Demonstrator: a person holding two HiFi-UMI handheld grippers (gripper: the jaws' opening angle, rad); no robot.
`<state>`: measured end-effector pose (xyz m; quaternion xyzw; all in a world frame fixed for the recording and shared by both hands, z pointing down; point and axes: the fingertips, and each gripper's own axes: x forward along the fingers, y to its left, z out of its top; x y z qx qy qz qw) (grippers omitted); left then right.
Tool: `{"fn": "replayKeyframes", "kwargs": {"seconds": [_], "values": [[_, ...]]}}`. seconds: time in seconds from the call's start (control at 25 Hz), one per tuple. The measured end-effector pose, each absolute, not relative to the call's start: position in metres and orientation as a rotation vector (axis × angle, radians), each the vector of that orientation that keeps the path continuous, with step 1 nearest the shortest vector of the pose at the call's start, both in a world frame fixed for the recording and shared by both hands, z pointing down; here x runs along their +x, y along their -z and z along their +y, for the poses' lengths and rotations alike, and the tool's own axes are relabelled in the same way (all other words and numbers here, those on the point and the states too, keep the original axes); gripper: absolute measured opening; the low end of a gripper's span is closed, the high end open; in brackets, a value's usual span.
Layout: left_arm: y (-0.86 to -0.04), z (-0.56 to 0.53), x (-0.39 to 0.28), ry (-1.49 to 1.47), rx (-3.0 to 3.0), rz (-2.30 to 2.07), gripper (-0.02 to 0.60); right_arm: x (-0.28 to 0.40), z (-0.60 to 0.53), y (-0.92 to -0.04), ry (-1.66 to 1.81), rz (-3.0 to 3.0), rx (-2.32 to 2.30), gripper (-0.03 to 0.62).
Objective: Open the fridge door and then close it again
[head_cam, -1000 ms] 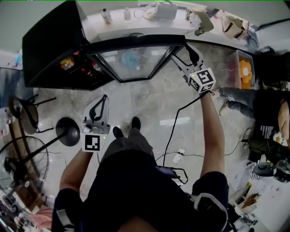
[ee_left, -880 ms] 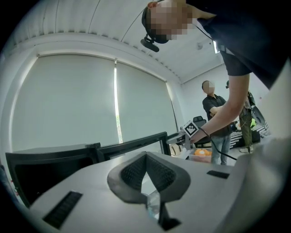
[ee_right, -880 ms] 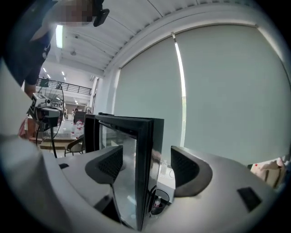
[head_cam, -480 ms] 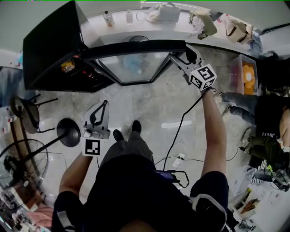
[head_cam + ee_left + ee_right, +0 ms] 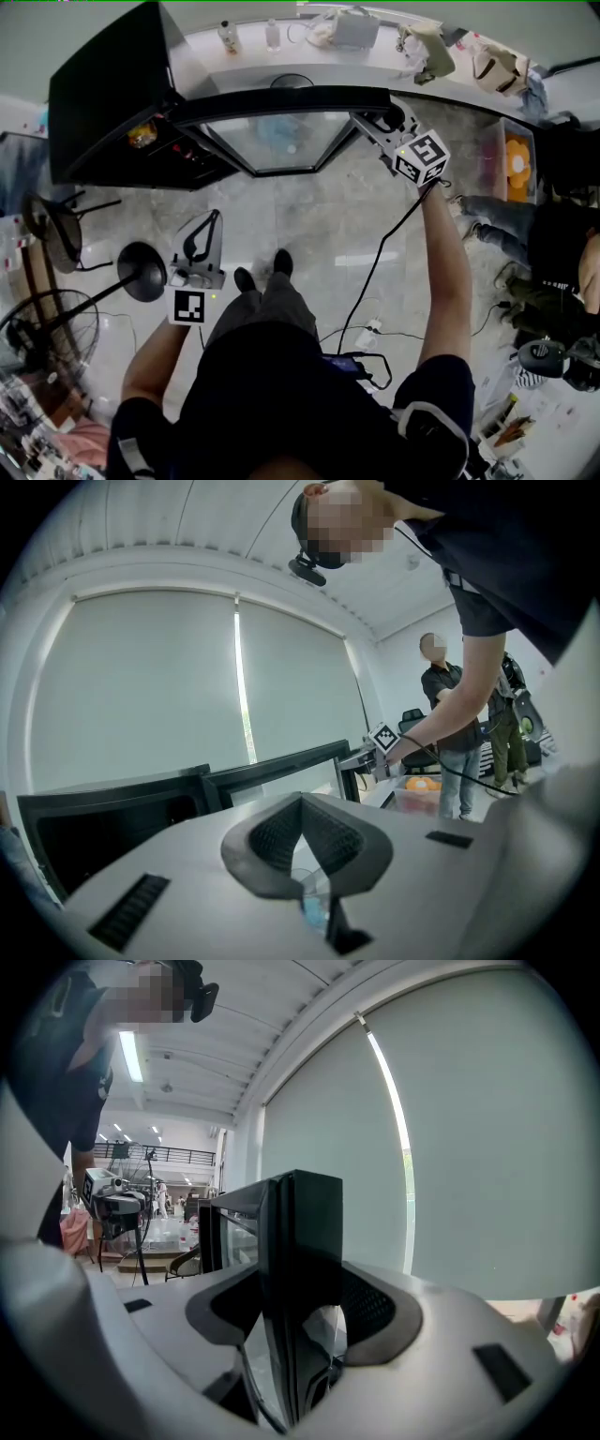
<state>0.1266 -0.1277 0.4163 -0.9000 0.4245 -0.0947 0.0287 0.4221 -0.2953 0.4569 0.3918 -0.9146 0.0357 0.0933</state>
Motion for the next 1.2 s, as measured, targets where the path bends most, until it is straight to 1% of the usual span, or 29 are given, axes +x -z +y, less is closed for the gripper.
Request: {"fn": "replayKeyframes", "kwargs": {"seconds": [0.44, 1.2], "values": [[-0.418, -0.127, 0.123, 0.29, -2.776, 1.312, 0.021, 0.42, -0.271, -0.458, -0.123, -2.687, 1.208, 0.244], [-0.412, -0.098, 0.083, 0.25, -2.771, 1.313, 0.021, 0.385, -0.178, -0.457, -0.127, -2.564, 1.428, 0.239]]}}
